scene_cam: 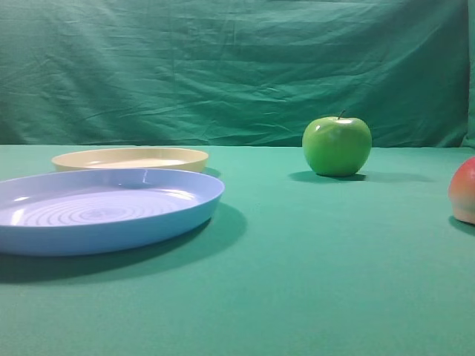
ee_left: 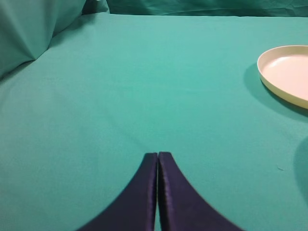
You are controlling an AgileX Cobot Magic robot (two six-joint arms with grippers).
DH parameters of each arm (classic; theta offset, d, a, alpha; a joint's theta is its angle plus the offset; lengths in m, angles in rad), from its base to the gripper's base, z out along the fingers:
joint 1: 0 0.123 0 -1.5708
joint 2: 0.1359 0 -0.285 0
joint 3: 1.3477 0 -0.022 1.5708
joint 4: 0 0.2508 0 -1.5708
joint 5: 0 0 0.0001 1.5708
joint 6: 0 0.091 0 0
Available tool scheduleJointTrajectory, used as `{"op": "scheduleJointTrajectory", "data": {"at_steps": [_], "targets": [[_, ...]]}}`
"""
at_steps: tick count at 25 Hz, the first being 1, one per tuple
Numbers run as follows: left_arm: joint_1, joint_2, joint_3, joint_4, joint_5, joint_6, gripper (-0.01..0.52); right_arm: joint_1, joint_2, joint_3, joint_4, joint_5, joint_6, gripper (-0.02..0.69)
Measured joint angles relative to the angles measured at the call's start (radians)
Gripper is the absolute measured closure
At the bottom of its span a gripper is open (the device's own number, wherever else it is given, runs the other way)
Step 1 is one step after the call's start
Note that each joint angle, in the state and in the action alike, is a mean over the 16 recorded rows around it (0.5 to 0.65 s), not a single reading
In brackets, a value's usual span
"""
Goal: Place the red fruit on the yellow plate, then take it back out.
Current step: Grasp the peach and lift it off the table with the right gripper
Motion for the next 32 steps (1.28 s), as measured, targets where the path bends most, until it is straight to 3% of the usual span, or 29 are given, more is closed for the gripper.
{"op": "scheduleJointTrajectory", "data": {"at_steps": [10,25,32], "targets": [[0.0,0.0,0.0,0.0,0.0,0.0,0.514,0.014,0.094,-0.181,0.009,0.066,0.003,0.665],[0.0,0.0,0.0,0.0,0.0,0.0,0.514,0.084,0.492,-0.798,0.022,0.744,-0.022,0.665],[0.0,0.0,0.0,0.0,0.0,0.0,0.514,0.139,0.568,-0.87,0.023,0.871,-0.039,0.665]]}}
